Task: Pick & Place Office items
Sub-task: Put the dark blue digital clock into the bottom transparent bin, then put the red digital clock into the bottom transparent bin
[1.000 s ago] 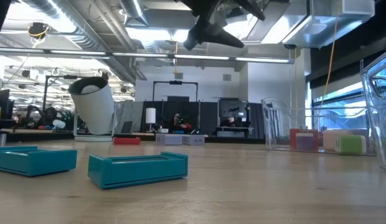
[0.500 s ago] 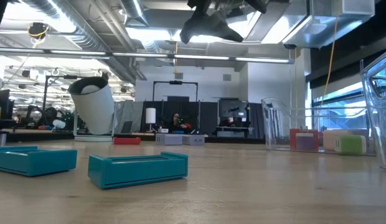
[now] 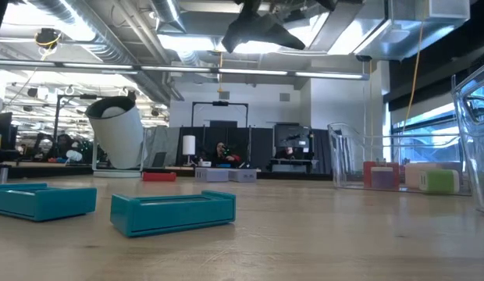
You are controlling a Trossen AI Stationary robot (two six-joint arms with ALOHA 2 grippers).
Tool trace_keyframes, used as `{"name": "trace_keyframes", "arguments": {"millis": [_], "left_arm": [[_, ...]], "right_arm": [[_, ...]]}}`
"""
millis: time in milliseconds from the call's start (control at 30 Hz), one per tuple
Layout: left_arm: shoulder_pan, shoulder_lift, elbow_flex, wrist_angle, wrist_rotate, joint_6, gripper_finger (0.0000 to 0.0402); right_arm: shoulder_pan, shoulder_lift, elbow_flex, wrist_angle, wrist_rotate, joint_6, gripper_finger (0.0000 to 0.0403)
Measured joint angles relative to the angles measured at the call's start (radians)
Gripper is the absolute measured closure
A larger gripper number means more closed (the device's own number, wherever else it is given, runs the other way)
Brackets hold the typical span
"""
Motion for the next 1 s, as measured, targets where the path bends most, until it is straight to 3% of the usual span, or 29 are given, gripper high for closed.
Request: {"name": "trace_keyframes", "arguments": {"millis": [233,467,833,1000], "left_arm": [[-0.023,0.000,0.000,0.000,-0.080,-0.009,0.0126],[-0.027,0.000,0.000,0.000,-0.085,-0.029,0.0126],[-0.026,0.001,0.000,0.000,-0.102,-0.035,0.0126],[-0.022,0.001,0.000,0.001,-0.119,-0.028,0.0126]], "right_arm": [[-0.010,0.000,0.000,0.000,0.005,-0.019,0.0233],[-0.010,0.000,0.000,0.006,0.005,0.021,0.0225],[0.007,0.000,-0.063,0.137,0.012,0.057,0.0145],[-0.001,-0.020,-0.063,0.109,0.002,0.054,0.0137]]}}
